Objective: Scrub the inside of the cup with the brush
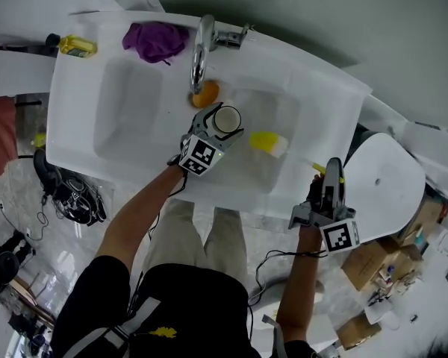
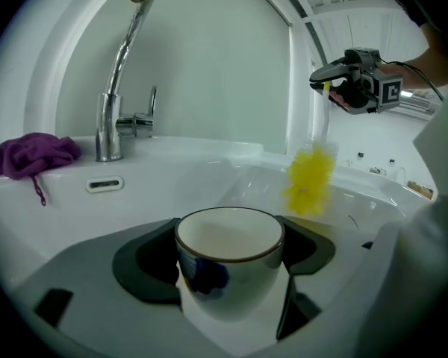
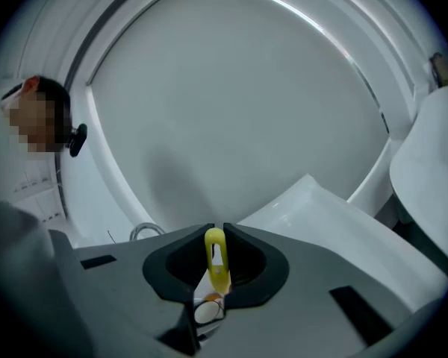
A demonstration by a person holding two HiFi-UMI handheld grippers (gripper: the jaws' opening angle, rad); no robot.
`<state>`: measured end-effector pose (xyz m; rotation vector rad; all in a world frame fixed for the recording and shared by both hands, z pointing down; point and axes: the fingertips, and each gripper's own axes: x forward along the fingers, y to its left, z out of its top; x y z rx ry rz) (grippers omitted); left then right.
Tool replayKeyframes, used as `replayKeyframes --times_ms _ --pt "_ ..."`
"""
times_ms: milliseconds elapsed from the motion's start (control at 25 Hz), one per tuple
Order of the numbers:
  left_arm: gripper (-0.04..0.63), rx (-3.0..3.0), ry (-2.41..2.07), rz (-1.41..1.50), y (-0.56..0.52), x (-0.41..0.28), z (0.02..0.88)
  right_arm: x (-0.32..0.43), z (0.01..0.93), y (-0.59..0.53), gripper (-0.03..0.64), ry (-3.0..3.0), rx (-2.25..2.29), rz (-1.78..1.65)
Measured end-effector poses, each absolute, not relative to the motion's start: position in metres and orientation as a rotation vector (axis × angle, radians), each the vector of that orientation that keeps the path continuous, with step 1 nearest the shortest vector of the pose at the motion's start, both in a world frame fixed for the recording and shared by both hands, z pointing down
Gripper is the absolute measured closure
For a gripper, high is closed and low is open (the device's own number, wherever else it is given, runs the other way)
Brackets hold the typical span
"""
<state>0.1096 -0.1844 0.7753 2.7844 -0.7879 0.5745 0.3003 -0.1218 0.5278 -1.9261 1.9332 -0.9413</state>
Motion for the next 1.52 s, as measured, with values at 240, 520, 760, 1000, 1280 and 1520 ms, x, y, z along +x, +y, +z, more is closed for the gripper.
replayKeyframes --times_ms 240,520,760,1000,1280,1520 --pt "0.189 2.796 -0.717 0.634 -0.172 0.122 0.797 0.267 0.557 -0.105 0.554 2.189 -2.040 -0.909" --pt "0.189 2.773 -0.683 0.655 -0.169 0.121 0.802 0.205 0.584 -0.073 0.554 2.611 -2.040 -0.821" --pt "0.187 2.713 -0.621 0.775 -0.163 0.109 0.808 0.185 0.606 -0.049 0.551 2.784 -2.103 -0.819" --pt "0.187 2.670 -0.514 0.996 -0.149 0.091 0.816 0.184 0.615 -0.047 0.546 2.848 -2.135 -0.859" --pt "0.187 2.625 -0.521 1.001 -0.138 0.052 0.781 0.166 0.595 -0.043 0.382 2.942 -2.154 -0.869" --pt "0.187 2.684 -0.690 0.788 -0.120 -0.010 0.684 0.186 0.554 -0.029 0.390 2.788 -2.347 -0.816"
